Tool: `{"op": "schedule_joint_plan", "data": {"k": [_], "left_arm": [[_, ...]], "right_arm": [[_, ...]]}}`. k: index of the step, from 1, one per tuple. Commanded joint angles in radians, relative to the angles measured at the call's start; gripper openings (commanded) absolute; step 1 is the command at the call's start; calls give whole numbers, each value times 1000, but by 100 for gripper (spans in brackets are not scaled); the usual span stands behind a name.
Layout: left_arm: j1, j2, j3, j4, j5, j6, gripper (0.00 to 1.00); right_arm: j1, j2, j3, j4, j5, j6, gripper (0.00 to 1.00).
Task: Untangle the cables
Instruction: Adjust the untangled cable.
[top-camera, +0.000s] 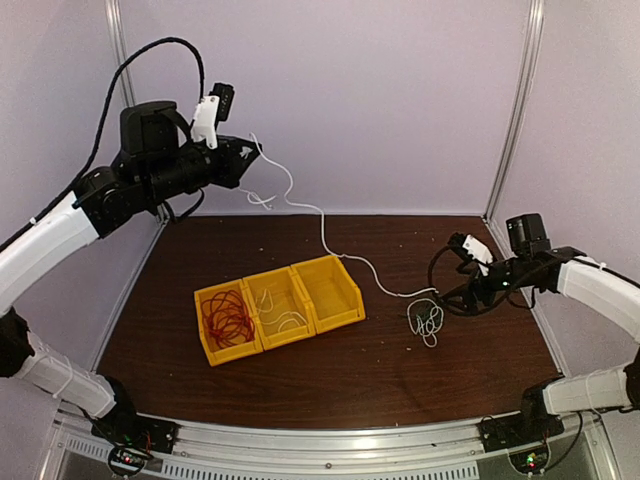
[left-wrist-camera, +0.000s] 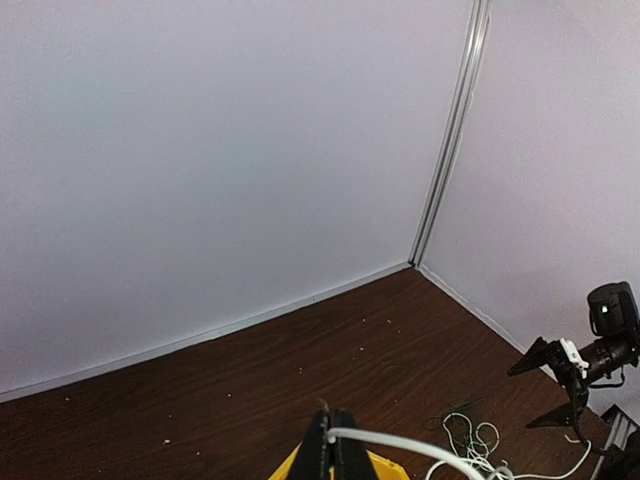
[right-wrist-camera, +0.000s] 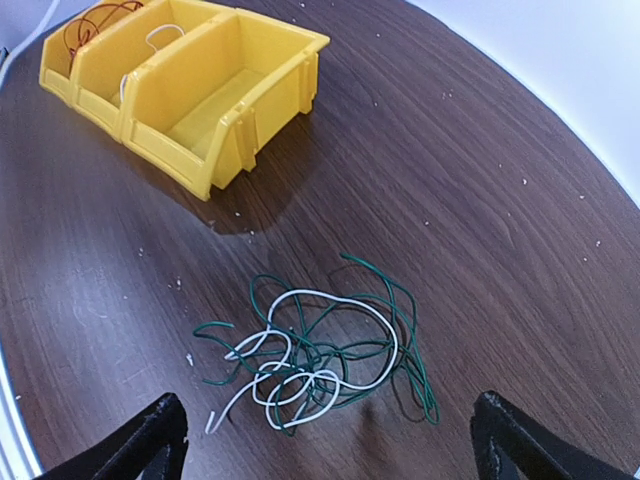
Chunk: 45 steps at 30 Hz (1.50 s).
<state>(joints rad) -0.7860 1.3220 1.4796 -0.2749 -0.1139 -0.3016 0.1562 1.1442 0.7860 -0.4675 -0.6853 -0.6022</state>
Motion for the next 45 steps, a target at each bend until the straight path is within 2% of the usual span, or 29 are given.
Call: {"op": "schedule_joint_plan", "data": {"k": [1, 5, 9, 16, 24, 30, 37, 42, 45], "left_arm": [[57, 27, 121, 75, 149, -20, 0], [57, 119, 286, 53, 381, -24, 0], [57, 213, 423, 55, 520, -63, 0], [57, 350, 627, 101, 612, -140, 0], [62, 444, 868, 199, 608, -222, 0], [74, 426, 865, 267, 621, -307, 0], [74, 265, 844, 192, 541, -197, 0], [74, 124, 685, 154, 419, -119, 0], [74, 57, 505, 122, 360, -96, 0]], "right_arm": [[-2, 8, -29, 56, 138, -50, 100], [-1, 97, -10, 87, 286, 9, 100], [0, 157, -8, 103, 377, 25, 100], [2, 224, -9, 127, 472, 25, 100], [3, 302, -18, 158, 638, 25, 100], [3, 354, -19, 185, 781, 32, 100], [3, 353, -24, 217, 871, 18, 100], [3, 341, -14, 198, 835, 35, 100], [3, 292, 2, 194, 812, 47, 100]]}}
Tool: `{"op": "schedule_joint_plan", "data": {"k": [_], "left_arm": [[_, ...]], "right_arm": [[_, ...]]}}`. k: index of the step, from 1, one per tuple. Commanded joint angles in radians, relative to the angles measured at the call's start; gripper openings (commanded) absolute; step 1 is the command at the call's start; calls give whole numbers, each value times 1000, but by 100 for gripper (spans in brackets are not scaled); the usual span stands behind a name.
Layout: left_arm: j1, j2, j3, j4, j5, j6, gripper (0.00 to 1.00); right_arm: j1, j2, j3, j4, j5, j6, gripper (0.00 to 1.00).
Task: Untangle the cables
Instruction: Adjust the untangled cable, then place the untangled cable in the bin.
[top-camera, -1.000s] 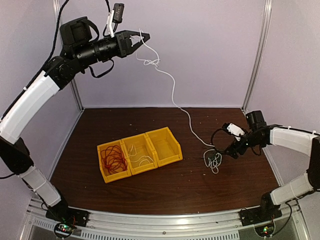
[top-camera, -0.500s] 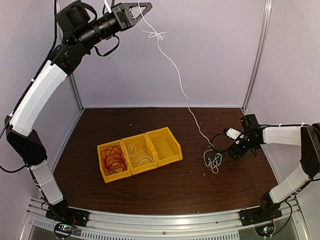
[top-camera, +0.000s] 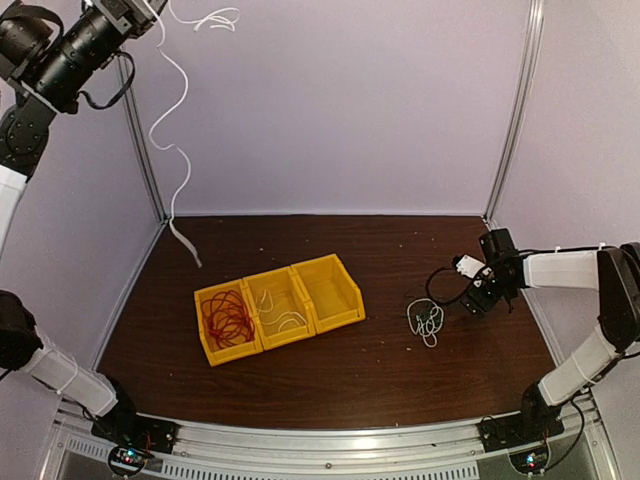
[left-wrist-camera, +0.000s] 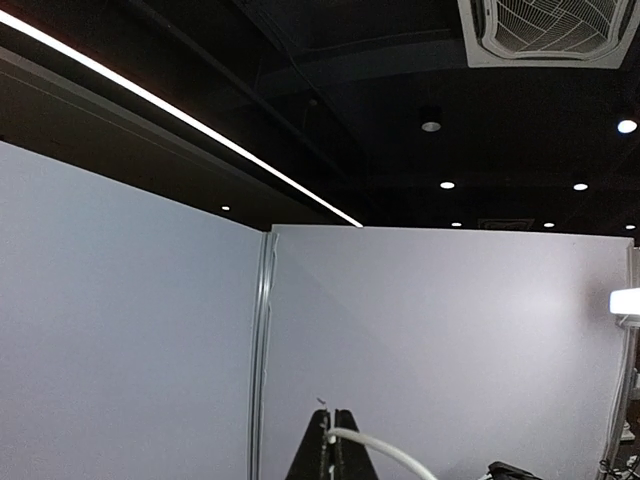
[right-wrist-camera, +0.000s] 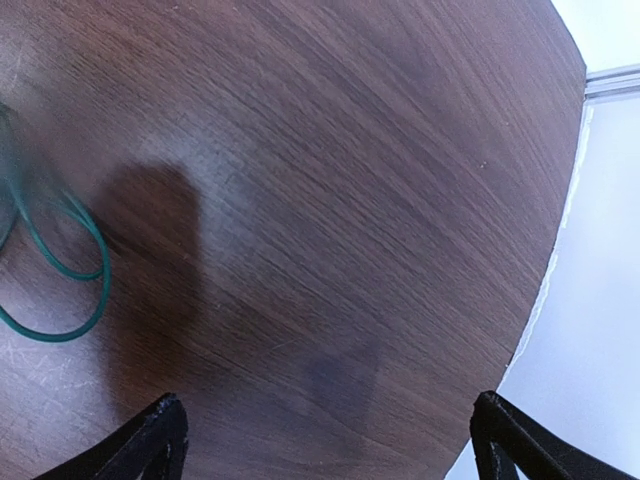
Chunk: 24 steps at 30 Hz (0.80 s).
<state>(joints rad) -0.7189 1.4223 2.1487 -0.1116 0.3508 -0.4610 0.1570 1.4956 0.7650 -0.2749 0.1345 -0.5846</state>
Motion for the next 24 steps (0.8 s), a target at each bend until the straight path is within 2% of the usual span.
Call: {"op": "schedule_joint_plan", "data": {"k": [1, 3, 8, 13, 24], "left_arm": [[7, -66, -235, -40, -114, 65, 0], [7, -91, -348, -66, -135, 71, 0], [7, -118, -471, -154, -150, 100, 0], [7, -156, -617, -119, -211, 120, 0], [7, -45, -665, -114, -249, 151, 0]], "right_arm": [[3, -74, 28, 0, -16, 35, 100], [2, -100, 28, -3, -30, 44, 100], [3, -135, 26, -1, -55, 54, 100], [3, -171, 19, -2, -88, 60, 100], [3, -163, 10, 0, -103, 51, 100]]}}
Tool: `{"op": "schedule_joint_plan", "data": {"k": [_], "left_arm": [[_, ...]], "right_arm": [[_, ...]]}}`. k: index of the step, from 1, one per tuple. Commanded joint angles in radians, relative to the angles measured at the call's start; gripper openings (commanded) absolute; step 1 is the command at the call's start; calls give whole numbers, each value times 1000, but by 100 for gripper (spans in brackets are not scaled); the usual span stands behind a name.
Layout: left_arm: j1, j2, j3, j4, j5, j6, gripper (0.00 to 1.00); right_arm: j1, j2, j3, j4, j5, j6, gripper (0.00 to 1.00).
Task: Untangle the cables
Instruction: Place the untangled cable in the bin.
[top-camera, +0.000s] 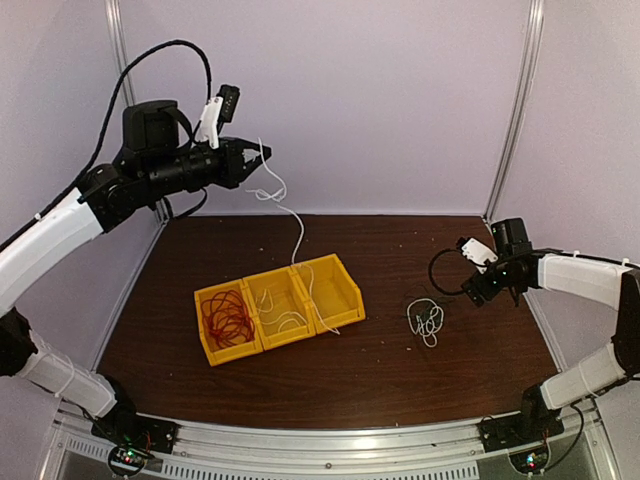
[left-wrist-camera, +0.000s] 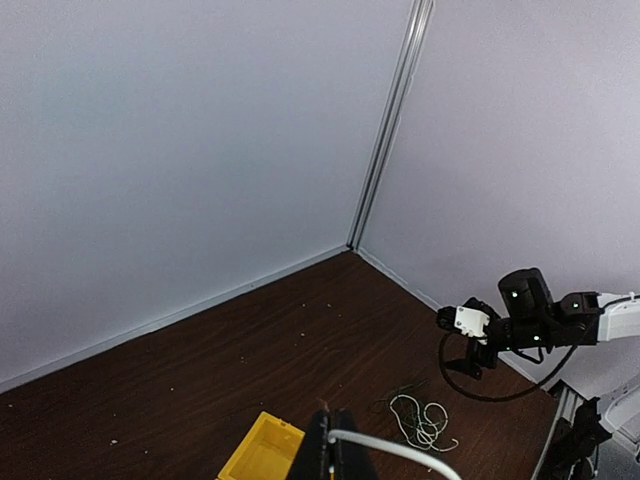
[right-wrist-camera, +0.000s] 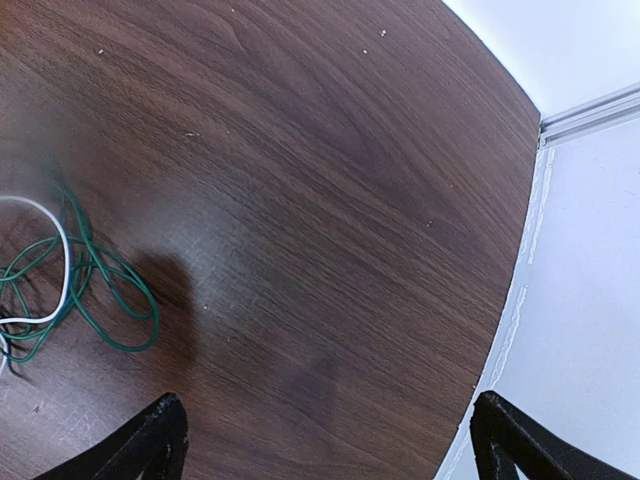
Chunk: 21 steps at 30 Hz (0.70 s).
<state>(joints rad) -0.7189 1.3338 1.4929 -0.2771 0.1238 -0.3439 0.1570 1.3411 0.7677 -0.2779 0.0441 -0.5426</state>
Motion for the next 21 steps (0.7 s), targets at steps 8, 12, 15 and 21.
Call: {"op": "schedule_joint_plan", "data": {"k": [8, 12, 15, 21], "left_arm": [[8, 111, 132, 68, 118, 22, 0], [7, 127, 210, 74, 172, -12, 0], [7, 124, 249, 58, 151, -1, 0], [7, 113, 304, -16, 44, 60, 0]], "right_arm": [[3, -3, 7, 3, -1, 6, 100], [3, 3, 7, 1, -4, 6, 100], [3, 6, 7, 1, -5, 6, 100], [3, 12, 7, -1, -7, 2, 100]]}}
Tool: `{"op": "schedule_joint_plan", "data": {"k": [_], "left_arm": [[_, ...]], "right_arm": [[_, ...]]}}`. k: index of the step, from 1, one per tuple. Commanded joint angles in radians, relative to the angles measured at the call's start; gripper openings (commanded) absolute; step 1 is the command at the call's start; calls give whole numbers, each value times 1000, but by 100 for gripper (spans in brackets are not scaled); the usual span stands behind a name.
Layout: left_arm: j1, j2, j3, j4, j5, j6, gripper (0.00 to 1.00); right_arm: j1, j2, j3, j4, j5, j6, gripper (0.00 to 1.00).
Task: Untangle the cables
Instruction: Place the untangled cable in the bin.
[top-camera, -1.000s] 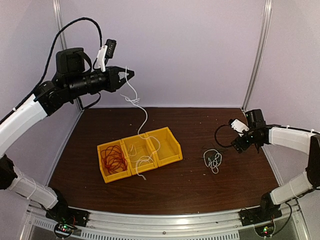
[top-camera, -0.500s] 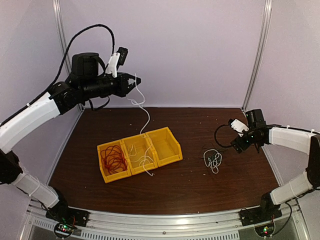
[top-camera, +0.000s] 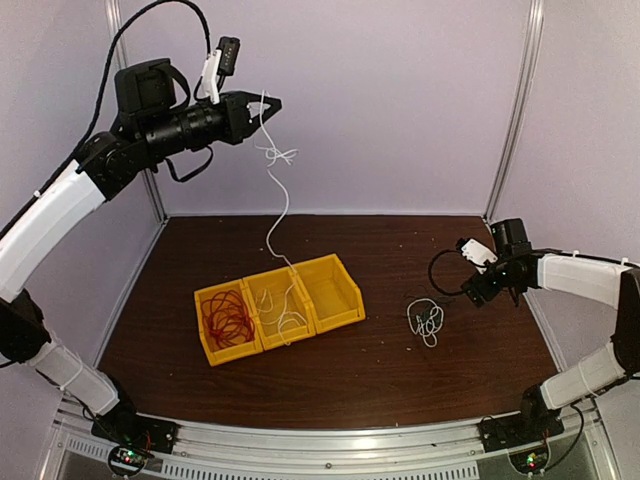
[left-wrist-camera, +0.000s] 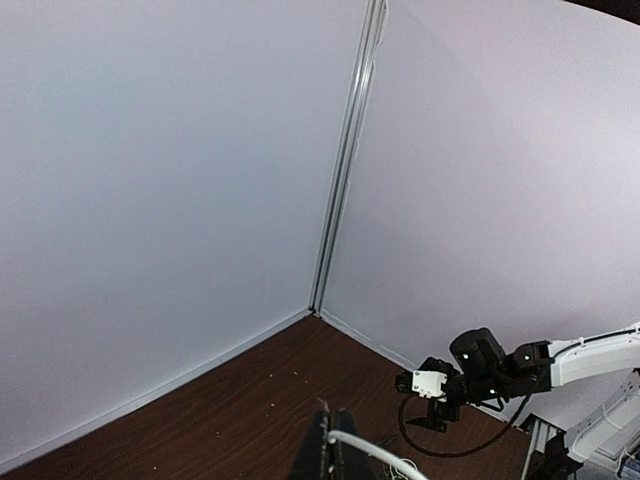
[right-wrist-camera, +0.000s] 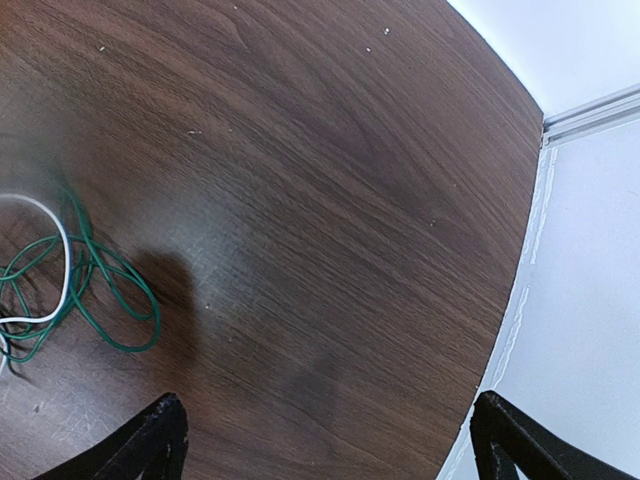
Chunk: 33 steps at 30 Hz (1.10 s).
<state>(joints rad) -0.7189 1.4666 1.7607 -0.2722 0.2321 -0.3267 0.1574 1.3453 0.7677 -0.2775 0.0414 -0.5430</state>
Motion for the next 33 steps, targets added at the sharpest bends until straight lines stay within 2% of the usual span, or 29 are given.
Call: {"op": "schedule_joint_plan", "data": {"k": [1, 9, 11, 16, 20, 26, 33], "left_arm": [[7, -22, 37, -24, -74, 44, 0], [7, -39, 16, -16, 75, -51, 0], [7, -59, -49, 6, 110, -77, 0], [5, -155, -324, 123, 191, -116, 0], [-11, -202, -428, 126, 254, -105, 0], [-30, -215, -404, 41, 321, -73, 0], [-33, -222, -325, 17, 351, -49, 0]], "right_arm": [[2, 9, 7, -2, -7, 2, 100], [2, 17, 8, -6, -12, 0, 100], [2, 21, 11, -10, -14, 0, 100], [2, 23, 8, -11, -26, -3, 100], [3, 44, 15, -14, -32, -5, 100], [11, 58, 22, -19, -31, -5, 100], [11, 55, 18, -19, -28, -6, 100]]}}
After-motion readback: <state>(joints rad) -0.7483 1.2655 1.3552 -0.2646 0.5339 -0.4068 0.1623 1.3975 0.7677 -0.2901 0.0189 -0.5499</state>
